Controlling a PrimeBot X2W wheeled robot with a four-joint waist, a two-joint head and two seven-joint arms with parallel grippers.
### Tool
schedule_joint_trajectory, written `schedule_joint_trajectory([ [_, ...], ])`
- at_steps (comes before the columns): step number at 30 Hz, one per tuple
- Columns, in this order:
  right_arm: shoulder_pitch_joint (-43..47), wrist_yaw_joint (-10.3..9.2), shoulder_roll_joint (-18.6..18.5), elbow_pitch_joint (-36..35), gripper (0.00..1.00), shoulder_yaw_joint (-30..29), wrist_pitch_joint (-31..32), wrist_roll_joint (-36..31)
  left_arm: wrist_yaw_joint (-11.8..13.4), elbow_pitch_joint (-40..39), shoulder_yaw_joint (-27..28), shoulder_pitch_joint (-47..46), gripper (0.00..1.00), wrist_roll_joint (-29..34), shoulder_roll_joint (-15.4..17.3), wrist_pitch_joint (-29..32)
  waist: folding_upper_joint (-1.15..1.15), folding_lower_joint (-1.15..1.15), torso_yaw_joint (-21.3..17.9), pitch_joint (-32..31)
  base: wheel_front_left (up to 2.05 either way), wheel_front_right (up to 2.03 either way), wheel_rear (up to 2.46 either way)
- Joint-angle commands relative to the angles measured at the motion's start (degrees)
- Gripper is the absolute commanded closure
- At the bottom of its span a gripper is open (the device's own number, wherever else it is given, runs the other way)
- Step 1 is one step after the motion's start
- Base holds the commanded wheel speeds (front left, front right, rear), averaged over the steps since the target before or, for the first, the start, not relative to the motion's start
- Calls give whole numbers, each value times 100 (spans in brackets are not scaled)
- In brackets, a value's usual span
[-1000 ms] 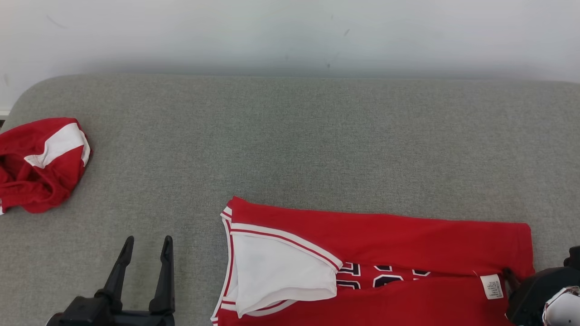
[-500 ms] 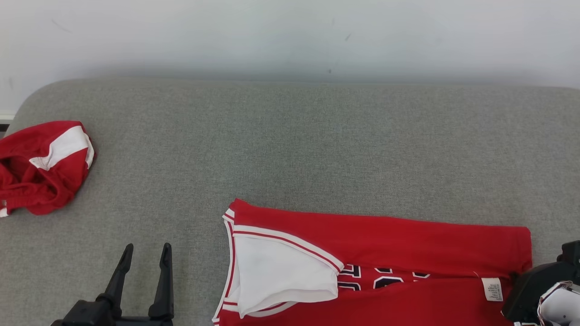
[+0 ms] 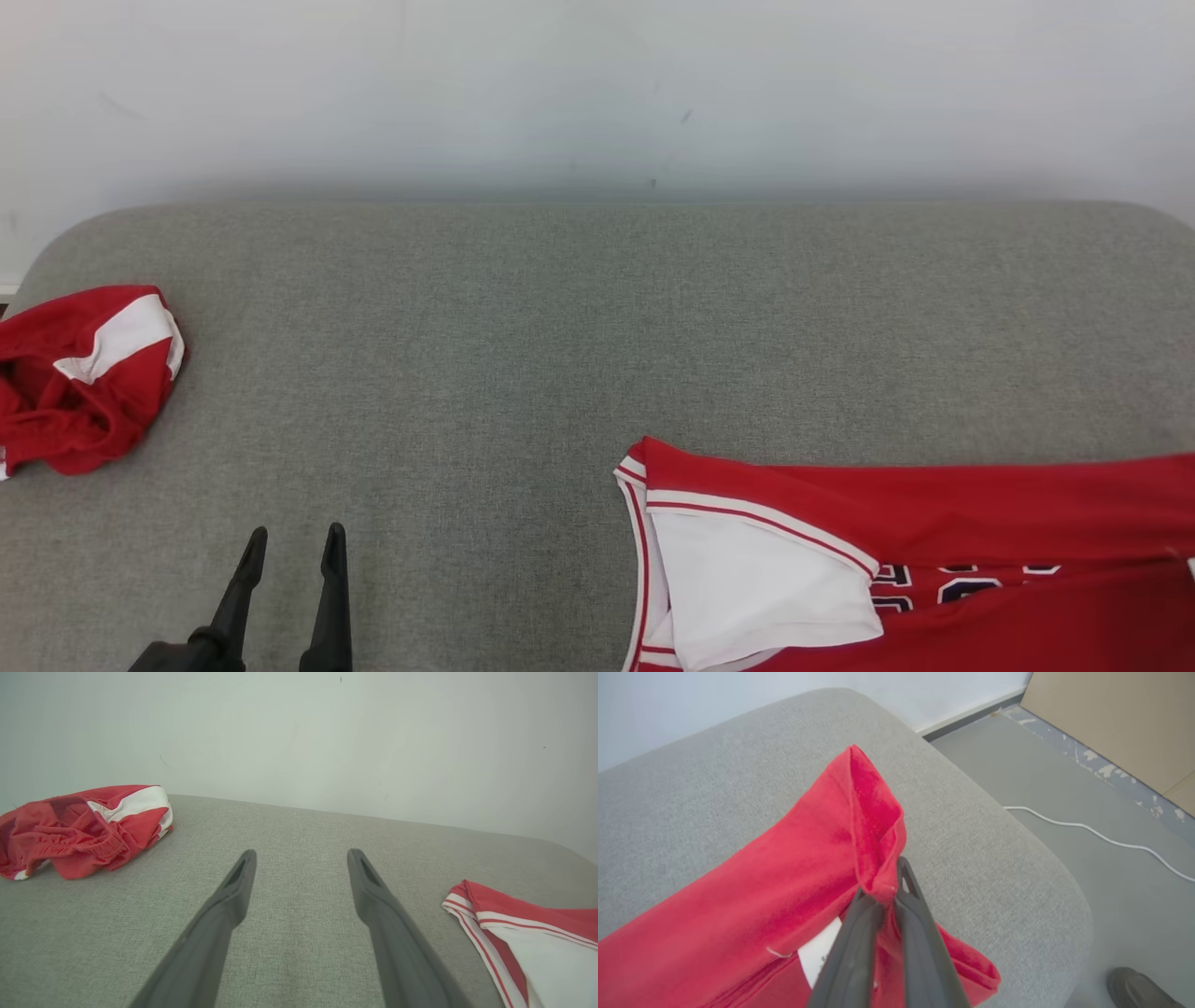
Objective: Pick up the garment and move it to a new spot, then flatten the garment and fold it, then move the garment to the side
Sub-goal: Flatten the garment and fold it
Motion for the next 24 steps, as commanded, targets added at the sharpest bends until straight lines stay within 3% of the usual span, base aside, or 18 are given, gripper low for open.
schedule_joint_trajectory([
  [1, -103, -16, -8, -186, 100, 40, -159, -99, 38, -37, 10, 112, 0, -13, -2, 25, 0, 0, -42, -30, 0, 0, 0],
  [9, 185, -15, -2, -464, 100, 875, 133, 510, 5, -29, -85, 70, 0, -45, -45, 59, 0, 0, 4, -83, 0, 0, 0],
  [16, 863, -15, -7, -689, 100, 2645, 331, 2207, 17, 9, -119, 160, 0, -98, -93, 35, 0, 0, 103, -142, 0, 0, 0],
  [24, 1171, -15, -4, -740, 100, 4334, 74, 2987, 51, 20, -122, 192, 0, -150, -91, 19, 0, 0, 161, -162, 0, 0, 0],
])
